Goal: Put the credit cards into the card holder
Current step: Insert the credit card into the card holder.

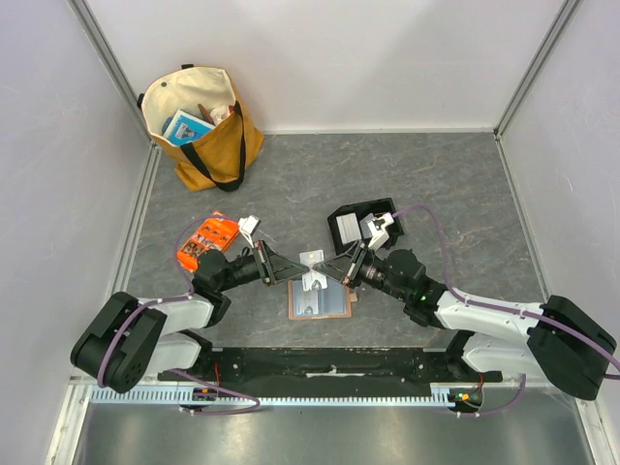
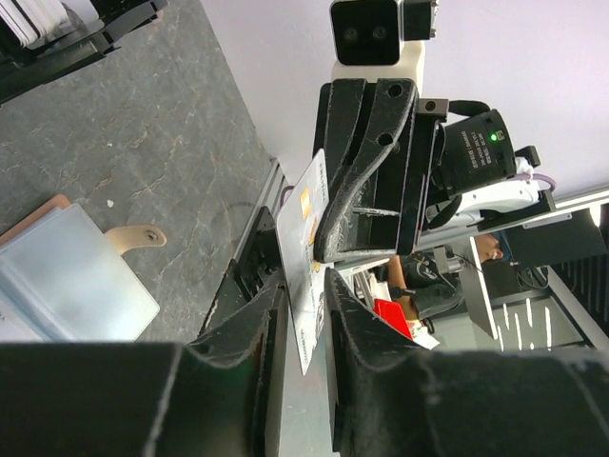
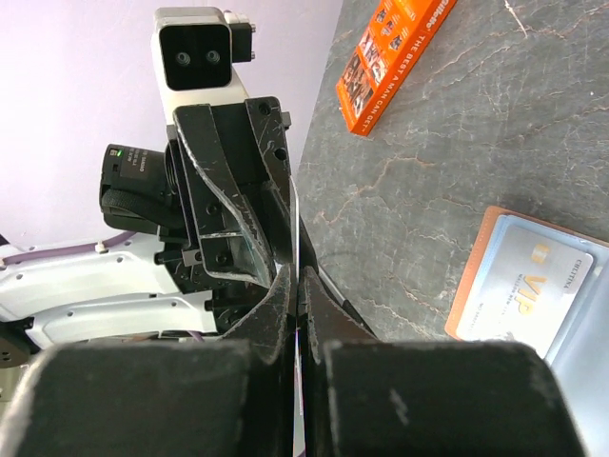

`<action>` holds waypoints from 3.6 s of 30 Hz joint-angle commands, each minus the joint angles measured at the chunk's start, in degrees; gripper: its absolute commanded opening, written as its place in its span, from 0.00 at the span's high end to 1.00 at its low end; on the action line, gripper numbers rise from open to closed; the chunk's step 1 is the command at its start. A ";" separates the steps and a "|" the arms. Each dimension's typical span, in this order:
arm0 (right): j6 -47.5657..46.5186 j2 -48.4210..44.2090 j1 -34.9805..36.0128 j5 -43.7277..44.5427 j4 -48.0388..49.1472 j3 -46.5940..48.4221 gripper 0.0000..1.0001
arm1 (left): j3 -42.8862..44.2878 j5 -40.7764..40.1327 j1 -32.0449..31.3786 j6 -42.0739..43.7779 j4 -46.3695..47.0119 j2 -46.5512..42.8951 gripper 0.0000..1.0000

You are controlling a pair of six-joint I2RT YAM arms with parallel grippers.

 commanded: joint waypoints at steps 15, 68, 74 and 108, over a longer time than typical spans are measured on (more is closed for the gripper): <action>-1.57 -2.90 -2.79 4.18 -7.64 -2.86 0.61 | 1.99 1.07 0.25 6.55 -17.60 -0.62 0.98; -9.05 15.81 -3.14 8.85 -31.58 4.17 0.93 | 8.41 -5.53 -3.71 20.29 -34.99 14.76 0.98; -8.44 14.49 -3.14 12.72 -35.89 4.35 0.94 | 6.66 -8.43 -3.62 19.06 -35.87 10.20 0.98; -8.52 15.46 -3.06 12.63 -36.16 4.79 0.92 | 1.56 -11.24 -6.78 9.65 -16.27 19.59 0.98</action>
